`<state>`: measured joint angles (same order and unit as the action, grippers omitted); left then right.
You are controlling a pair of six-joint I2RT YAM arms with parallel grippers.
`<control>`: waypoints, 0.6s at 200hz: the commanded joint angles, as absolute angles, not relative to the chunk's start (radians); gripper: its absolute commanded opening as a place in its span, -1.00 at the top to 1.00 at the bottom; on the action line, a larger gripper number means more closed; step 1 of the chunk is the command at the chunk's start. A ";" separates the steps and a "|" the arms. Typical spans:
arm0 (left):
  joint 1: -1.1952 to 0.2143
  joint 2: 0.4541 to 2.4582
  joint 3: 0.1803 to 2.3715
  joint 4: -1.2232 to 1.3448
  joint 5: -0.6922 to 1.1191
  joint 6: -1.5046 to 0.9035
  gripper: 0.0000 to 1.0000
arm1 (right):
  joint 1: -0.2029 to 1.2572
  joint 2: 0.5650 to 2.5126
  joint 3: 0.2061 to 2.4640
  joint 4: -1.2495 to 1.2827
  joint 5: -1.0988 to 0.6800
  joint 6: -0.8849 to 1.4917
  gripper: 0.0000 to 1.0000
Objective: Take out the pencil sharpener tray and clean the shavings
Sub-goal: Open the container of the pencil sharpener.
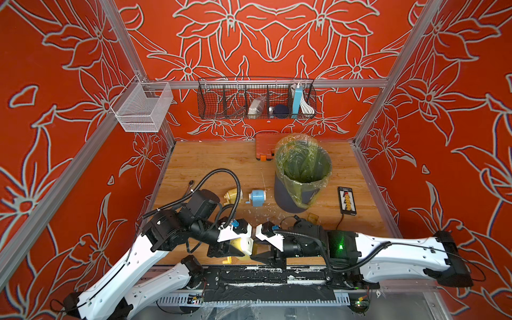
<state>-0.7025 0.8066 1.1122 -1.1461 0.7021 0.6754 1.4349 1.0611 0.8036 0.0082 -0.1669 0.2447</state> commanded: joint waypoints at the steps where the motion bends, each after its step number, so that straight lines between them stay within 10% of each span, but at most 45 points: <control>1: -0.712 0.801 1.113 -1.127 0.718 0.676 1.00 | 1.436 1.057 0.792 0.043 -0.161 0.262 0.16; 35: -0.717 0.798 1.104 -1.128 0.716 0.675 1.00 | 1.436 1.051 0.794 0.030 -0.135 0.275 1.00; 120: -0.769 0.795 1.068 -1.152 0.687 0.659 1.00 | 1.435 0.976 0.760 0.030 -0.076 0.272 1.00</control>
